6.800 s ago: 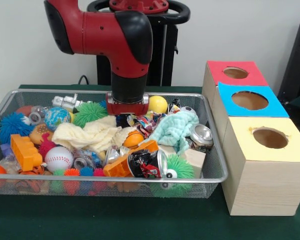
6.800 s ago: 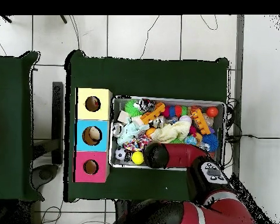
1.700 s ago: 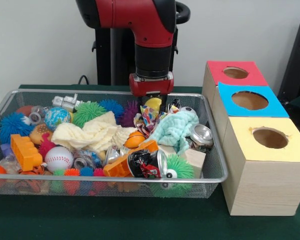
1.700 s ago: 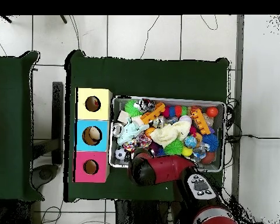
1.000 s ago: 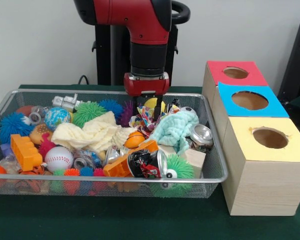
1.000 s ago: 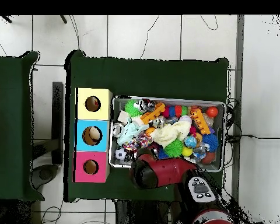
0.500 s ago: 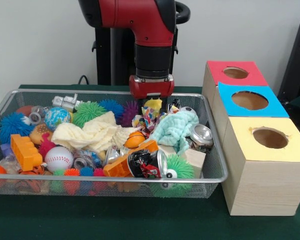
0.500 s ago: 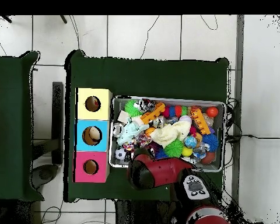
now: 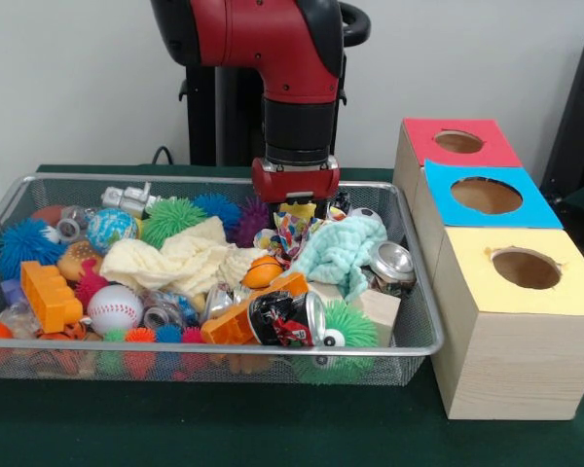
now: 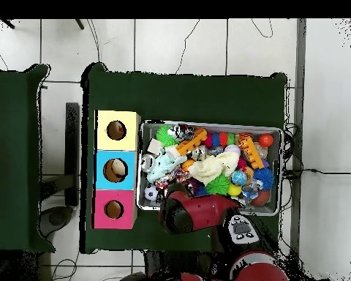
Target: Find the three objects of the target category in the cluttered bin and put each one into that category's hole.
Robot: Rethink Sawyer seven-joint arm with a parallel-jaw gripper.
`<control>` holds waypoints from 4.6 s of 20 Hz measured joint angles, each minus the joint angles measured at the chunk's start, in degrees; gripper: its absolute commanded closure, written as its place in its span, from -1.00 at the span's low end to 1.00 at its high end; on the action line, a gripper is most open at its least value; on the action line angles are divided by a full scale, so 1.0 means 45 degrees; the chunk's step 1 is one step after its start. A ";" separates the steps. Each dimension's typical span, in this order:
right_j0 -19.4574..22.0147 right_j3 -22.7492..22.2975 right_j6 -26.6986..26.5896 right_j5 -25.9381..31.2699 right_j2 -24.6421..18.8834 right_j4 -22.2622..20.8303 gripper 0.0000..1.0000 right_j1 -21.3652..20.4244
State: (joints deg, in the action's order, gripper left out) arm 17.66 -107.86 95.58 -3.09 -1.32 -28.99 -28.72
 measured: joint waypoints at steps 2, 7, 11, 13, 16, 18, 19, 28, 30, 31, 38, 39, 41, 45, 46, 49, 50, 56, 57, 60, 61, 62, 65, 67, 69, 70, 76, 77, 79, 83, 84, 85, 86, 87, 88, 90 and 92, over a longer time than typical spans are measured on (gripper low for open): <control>-0.0170 0.0064 0.0000 0.0000 0.0142 0.0002 -1.00 0.0038; -0.0569 0.0145 0.0000 -0.0003 0.0474 0.0002 -1.00 0.0056; -0.0830 0.0219 0.0000 -0.0003 0.0711 0.0002 1.00 0.0080; -0.0894 0.0249 0.0000 -0.0003 0.0788 0.0002 1.00 0.0093; -0.1025 0.0333 0.0000 -0.0003 0.0941 0.0002 1.00 0.0151; -0.1107 0.0398 0.0000 -0.0003 0.1025 0.0002 1.00 0.0196; -0.1155 0.0435 0.0000 -0.0003 0.1066 0.0002 1.00 0.0221; -0.0940 0.0499 0.0000 0.0141 0.0957 -0.0044 1.00 0.0096; -0.0373 0.0431 0.0000 0.0487 0.0504 -0.0047 1.00 -0.0092; -0.0012 0.0374 0.0000 0.0730 0.0213 -0.0050 1.00 -0.0210; 0.2843 -0.0009 0.0000 0.4009 -0.2193 0.0298 1.00 -0.1284; 0.2966 -0.0029 0.0000 0.4193 -0.2304 0.0337 1.00 -0.1353; 0.3486 -0.0114 0.0000 0.5116 -0.2800 0.0522 1.00 -0.1700; 0.4112 -0.0145 0.0000 0.6403 -0.3566 0.0836 1.00 -0.2358; 0.4220 -0.0147 0.0000 0.6618 -0.3738 0.0893 1.00 -0.2517; 0.4525 -0.0152 0.0000 0.6954 -0.4356 0.1056 1.00 -0.2991; 0.4568 -0.0153 0.0000 0.6973 -0.4445 0.1084 1.00 -0.3047; 0.5512 -0.0285 0.0000 0.7109 -0.5907 0.1635 1.00 -0.3692; 0.5703 -0.0335 0.0000 0.7141 -0.6120 0.1690 1.00 -0.3774; 0.6527 -0.0602 0.0000 0.7246 -0.6952 0.1969 1.00 -0.4012; 0.6776 -0.0716 0.0000 0.7254 -0.7193 0.2047 1.00 -0.4064; 0.7158 -0.0906 0.0000 0.7270 -0.7567 0.2173 1.00 -0.4123; 0.8251 -0.1455 0.0000 0.7372 -0.8667 0.2591 1.00 -0.4181; 0.8724 -0.1716 0.0000 0.7433 -0.9176 0.2742 1.00 -0.4182; 0.9217 -0.1994 0.0000 0.7535 -0.9732 0.2888 1.00 -0.4182; 0.9409 -0.2103 0.0000 0.7588 -0.9971 0.2920 1.00 -0.4185; 0.9742 -0.2618 0.0000 0.7645 -1.0811 0.2925 1.00 -0.4186; 0.9686 -0.2646 0.0000 0.7645 -1.0855 0.2925 1.00 -0.4188; 0.9470 -0.2657 0.0000 0.7643 -1.0885 0.2925 1.00 -0.4176; 0.8441 -0.2640 0.0000 0.7645 -1.0787 0.2904 1.00 -0.4029; 0.8013 -0.2613 0.0000 0.7645 -1.0683 0.2899 1.00 -0.3979; 0.7704 -0.2589 0.0000 0.7643 -1.0598 0.2894 1.00 -0.3952; 0.7136 -0.2532 0.0000 0.7645 -1.0429 0.2896 1.00 -0.3910; 0.6720 -0.2482 0.0000 0.7645 -1.0310 0.2896 1.00 -0.3888; 0.6386 -0.2445 0.0000 0.7643 -1.0215 0.2899 1.00 -0.3872; 0.5497 -0.2349 0.0000 0.7643 -0.9954 0.2933 1.00 -0.3852; 0.4643 -0.2261 0.0000 0.7643 -0.9638 0.3001 1.00 -0.3852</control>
State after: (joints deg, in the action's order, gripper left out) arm 38.55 -118.04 95.58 31.31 -44.69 -15.49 -46.06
